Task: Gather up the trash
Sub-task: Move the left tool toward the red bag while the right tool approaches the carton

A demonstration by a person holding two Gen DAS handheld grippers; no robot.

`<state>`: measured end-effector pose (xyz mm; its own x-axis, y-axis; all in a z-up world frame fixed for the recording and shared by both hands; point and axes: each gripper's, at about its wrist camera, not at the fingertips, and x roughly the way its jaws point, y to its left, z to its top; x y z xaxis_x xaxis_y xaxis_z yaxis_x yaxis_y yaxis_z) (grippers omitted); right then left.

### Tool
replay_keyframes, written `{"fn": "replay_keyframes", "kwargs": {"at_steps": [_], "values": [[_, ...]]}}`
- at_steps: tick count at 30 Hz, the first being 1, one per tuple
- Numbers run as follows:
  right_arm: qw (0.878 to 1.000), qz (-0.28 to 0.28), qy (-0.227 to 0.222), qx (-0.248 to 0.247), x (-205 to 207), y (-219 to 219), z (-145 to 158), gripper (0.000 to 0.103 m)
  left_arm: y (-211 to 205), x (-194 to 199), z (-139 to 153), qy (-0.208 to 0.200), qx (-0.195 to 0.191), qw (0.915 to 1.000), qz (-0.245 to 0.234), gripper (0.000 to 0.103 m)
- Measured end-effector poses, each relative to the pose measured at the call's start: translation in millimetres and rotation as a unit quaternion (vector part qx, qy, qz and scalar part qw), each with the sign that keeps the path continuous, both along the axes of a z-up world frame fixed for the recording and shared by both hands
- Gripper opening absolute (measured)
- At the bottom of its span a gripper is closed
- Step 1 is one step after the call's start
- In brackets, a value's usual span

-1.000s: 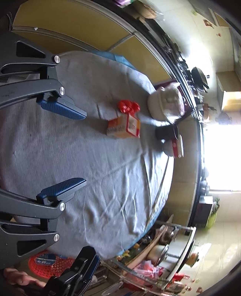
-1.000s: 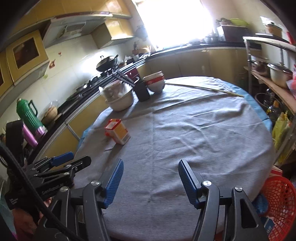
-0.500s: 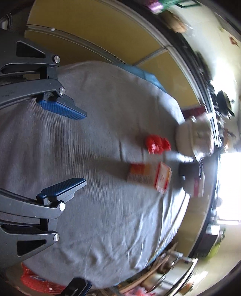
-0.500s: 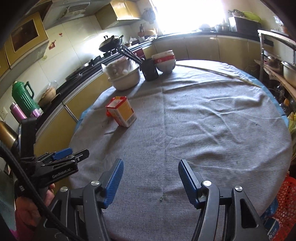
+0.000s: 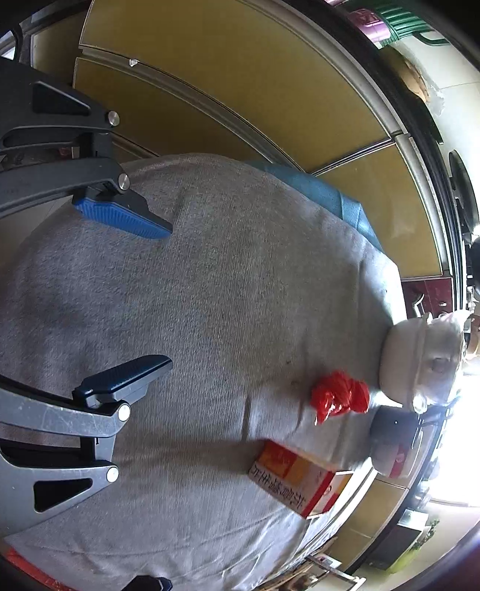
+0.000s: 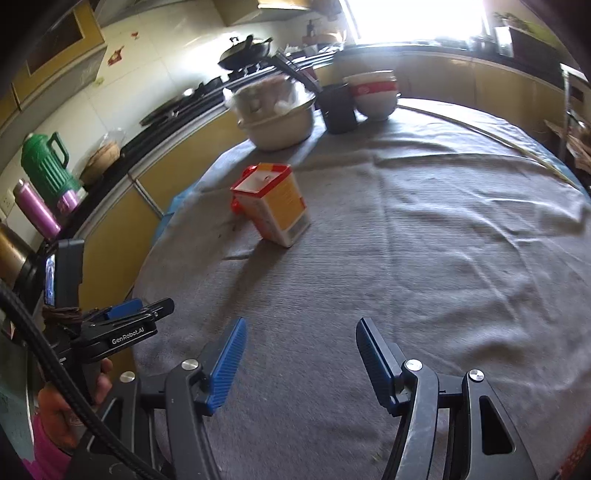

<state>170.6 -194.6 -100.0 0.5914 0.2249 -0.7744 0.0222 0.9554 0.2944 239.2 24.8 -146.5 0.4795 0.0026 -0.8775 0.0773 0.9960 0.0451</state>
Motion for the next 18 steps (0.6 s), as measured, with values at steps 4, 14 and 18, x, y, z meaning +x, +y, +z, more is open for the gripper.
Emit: {"fn": "replay_keyframes", "kwargs": {"at_steps": [4, 14, 18], "values": [[1.000, 0.011, 0.009, 0.005, 17.6, 7.6, -8.2, 0.066, -0.3, 5.5, 1.3, -0.005, 0.005, 1.0000, -0.001, 0.066], [1.000, 0.024, 0.014, 0.006, 49.2, 17.2, -19.9, 0.067, -0.2, 17.5, -0.2, -0.005, 0.008, 0.9999, -0.007, 0.066], [1.000, 0.022, 0.010, 0.005, 63.0, 13.7, -22.3, 0.068, -1.6, 20.4, -2.6, -0.004, 0.011, 0.9999, -0.008, 0.066]]}}
